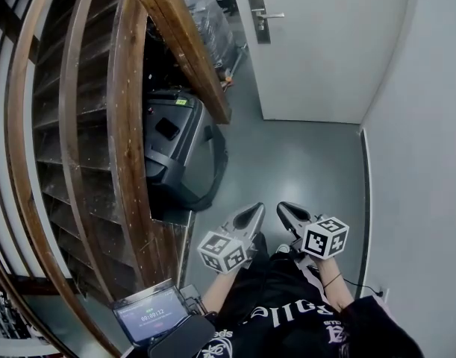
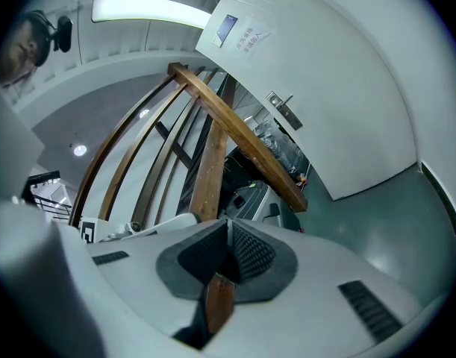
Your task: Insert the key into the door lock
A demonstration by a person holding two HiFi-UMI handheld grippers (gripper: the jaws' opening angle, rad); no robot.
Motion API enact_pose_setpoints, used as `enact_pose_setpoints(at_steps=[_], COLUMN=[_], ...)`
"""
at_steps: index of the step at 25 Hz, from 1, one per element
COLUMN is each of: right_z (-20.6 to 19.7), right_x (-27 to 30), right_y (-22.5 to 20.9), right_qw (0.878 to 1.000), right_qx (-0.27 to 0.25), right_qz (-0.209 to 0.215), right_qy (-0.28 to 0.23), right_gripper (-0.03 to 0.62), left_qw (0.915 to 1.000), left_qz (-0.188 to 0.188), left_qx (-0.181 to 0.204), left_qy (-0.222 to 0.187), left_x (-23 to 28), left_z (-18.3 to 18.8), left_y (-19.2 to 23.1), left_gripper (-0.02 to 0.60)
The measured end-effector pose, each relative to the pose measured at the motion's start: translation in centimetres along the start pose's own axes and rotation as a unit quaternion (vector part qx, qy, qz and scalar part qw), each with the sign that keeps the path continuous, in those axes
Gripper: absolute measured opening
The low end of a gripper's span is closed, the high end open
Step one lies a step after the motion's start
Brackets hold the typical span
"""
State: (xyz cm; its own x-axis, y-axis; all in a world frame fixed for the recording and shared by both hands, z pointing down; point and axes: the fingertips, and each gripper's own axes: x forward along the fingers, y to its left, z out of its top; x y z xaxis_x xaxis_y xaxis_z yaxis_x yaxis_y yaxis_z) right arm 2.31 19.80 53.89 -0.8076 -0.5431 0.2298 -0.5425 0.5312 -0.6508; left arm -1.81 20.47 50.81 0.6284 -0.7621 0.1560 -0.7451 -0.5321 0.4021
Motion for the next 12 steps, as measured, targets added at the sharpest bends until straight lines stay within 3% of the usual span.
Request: enact_pose_setpoints(at_steps=[12], right_z=[0.20], right_x=[0.25], right_y=[-0.21], right_qw=[1.000], right_qx=[-0.009], right_qz=[-0.008], right_qy=[0.001], right_gripper=[0.034], left_qw=[0.9997], left_qz=[-0.005], left_qx=[0.025], left_qy=[0.005], left_x=[0.86], left_z=[0.66], left_y=[0.70], left_gripper=[0.005])
